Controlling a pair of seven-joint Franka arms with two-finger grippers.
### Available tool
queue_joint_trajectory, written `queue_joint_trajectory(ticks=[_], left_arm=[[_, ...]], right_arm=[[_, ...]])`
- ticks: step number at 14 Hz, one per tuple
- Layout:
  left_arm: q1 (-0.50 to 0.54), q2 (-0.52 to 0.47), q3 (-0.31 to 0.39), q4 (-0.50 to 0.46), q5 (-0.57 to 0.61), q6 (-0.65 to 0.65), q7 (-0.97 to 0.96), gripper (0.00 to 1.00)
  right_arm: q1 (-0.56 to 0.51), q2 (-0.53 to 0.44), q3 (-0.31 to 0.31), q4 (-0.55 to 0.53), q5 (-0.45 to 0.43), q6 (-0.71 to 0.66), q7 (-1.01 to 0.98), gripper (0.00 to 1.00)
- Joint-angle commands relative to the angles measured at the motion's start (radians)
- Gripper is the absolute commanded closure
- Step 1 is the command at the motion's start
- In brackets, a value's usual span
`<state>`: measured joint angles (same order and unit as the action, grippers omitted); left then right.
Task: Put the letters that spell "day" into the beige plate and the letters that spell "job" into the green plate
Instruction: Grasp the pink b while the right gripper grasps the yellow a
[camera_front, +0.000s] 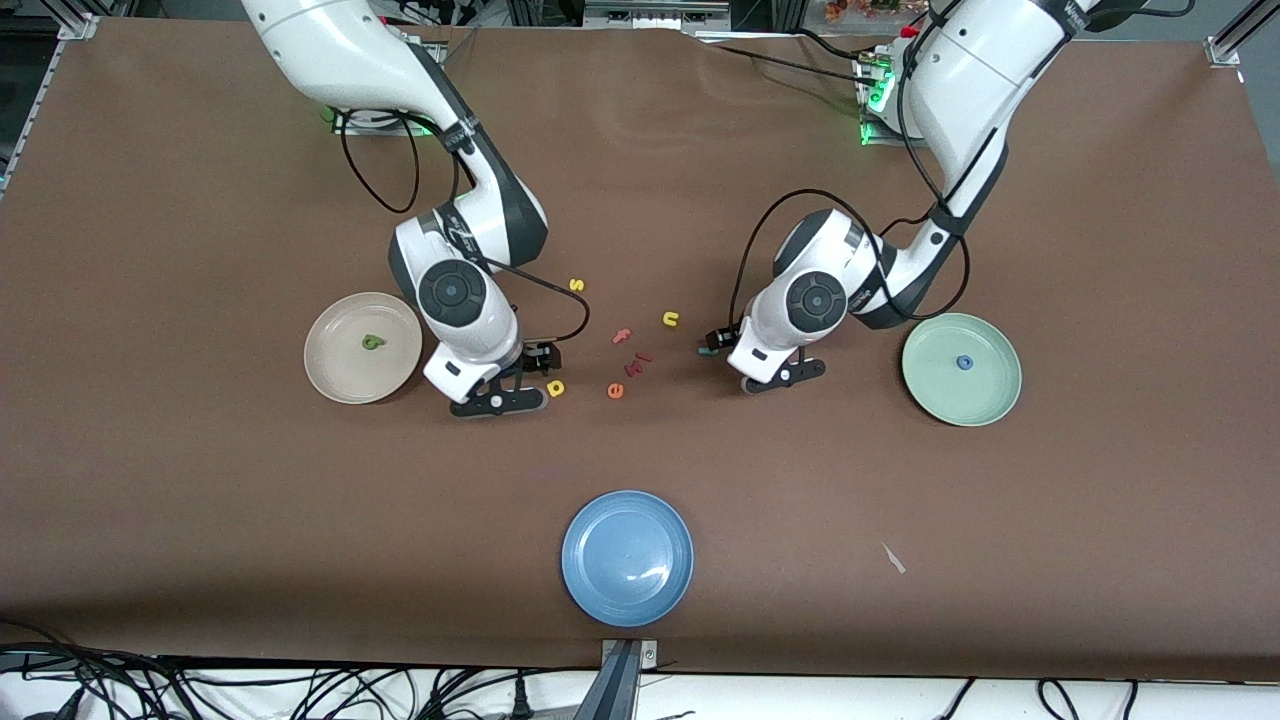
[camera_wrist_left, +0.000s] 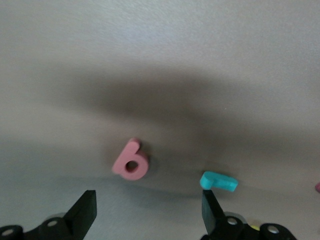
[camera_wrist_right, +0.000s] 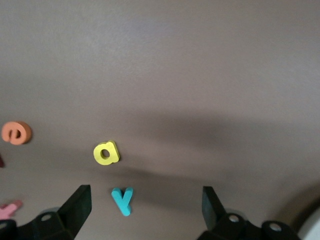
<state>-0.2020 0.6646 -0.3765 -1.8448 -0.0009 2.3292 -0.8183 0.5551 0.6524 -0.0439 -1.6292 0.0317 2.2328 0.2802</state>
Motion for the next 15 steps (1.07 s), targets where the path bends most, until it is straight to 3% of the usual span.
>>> queue_joint_trajectory(ticks=[1,7,11,13,15], left_arm=[[-0.007,0.016,0.025,-0.005,0.062,0.048,-0.015,0.12],[0.0,0.017,0.025,-0.008,0.101,0.038,-0.021,0.14],[-0.005,0.017,0.025,-0.01,0.101,0.036,-0.045,0.45],[0.002,0.017,0.025,-0.01,0.101,0.036,-0.041,0.55],[0.004,0.017,0.025,-0.01,0.101,0.036,-0.041,0.64]], right_arm=[[0.003,0.036,0.03,0.037,0.016,0.017,-0.058,0.42],[0.012,0.09,0.039,0.037,0.065,0.125,-0.061,0.45],[0.012,0.118,0.039,0.037,0.065,0.175,-0.059,0.46],[0.026,0.125,0.039,0.037,0.068,0.183,-0.059,0.46],[0.026,0.127,0.039,0.034,0.066,0.185,-0.061,0.59]])
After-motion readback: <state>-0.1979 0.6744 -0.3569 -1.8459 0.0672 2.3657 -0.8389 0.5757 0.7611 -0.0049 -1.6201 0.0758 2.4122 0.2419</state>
